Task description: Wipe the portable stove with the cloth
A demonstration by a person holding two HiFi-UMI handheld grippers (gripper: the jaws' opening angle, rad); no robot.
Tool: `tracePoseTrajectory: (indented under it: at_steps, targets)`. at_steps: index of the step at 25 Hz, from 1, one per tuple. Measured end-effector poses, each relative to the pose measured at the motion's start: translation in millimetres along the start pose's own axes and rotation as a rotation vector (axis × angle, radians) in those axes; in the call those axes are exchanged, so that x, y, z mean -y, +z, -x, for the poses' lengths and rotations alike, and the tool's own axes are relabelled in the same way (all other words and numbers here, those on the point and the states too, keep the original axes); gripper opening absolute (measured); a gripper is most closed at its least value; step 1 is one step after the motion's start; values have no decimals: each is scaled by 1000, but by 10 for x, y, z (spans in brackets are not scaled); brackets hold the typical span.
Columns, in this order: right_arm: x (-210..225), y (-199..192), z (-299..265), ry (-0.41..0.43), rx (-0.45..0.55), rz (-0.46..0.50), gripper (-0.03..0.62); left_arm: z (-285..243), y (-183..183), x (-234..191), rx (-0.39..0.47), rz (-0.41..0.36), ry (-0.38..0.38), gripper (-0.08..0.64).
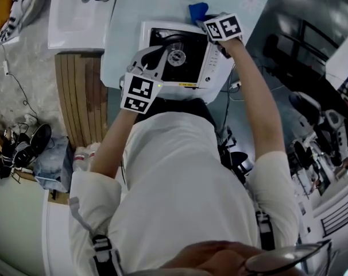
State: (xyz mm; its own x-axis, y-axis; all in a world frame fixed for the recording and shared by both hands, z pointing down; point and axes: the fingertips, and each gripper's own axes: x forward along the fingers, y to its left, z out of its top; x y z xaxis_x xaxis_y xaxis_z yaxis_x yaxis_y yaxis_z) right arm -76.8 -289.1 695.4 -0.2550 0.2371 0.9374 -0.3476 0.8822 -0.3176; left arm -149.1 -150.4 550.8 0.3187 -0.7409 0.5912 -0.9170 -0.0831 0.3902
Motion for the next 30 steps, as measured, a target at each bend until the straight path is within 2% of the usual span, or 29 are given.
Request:
tracePoseTrajectory:
  at_steps: [6,19,24,30]
  targets:
    - [-184,125,-82,43,-26,16,91,122,-85,-218,13,65,53,32]
    - [-702,526,-227,125,-47,71,91,327,-170,-386,31,113,96,32]
    - [-815,609,-296,149,-80,53,91,381,-214,-449,43,133,114,32]
    - [-945,722,-363,182,-110,-12,91,490,-259,-509,60,155,138,32]
